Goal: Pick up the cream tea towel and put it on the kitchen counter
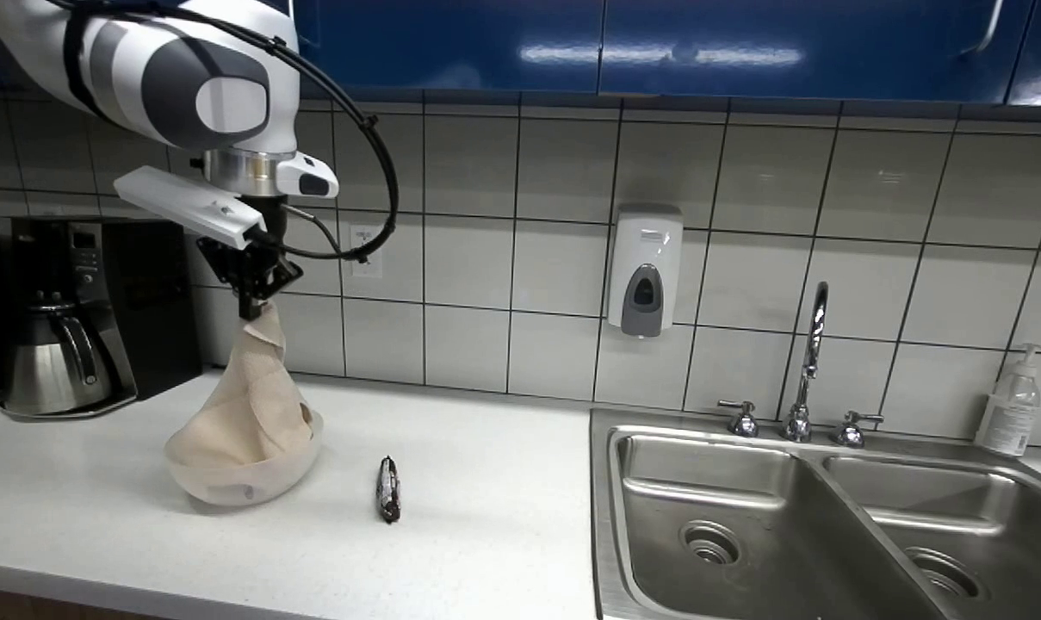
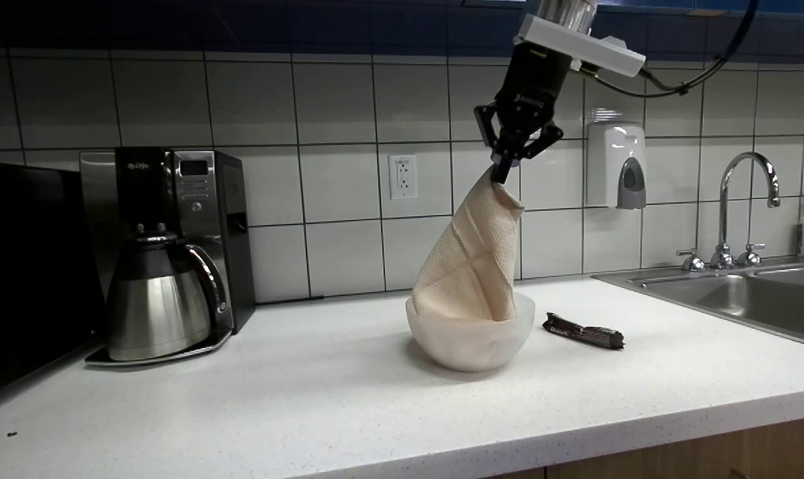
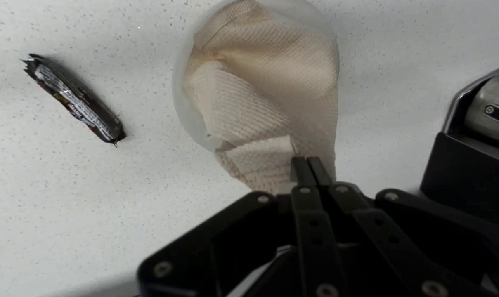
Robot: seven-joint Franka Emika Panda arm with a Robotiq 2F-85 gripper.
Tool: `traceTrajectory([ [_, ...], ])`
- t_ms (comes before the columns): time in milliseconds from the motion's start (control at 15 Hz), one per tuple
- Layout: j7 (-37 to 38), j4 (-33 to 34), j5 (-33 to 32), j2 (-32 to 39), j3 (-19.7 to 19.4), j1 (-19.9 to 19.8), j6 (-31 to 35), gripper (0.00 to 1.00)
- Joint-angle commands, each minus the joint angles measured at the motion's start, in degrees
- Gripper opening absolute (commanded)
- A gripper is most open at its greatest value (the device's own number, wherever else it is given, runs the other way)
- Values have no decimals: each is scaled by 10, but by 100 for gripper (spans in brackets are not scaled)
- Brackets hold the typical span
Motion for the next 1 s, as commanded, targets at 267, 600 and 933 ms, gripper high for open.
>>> traceTrajectory([
  [267, -12, 55, -23, -31, -37, -6, -18, 1],
  [600, -14, 78, -29, -39, -49, -8, -15, 1],
  [933, -15, 114, -51, -23, -65, -24, -5, 1],
])
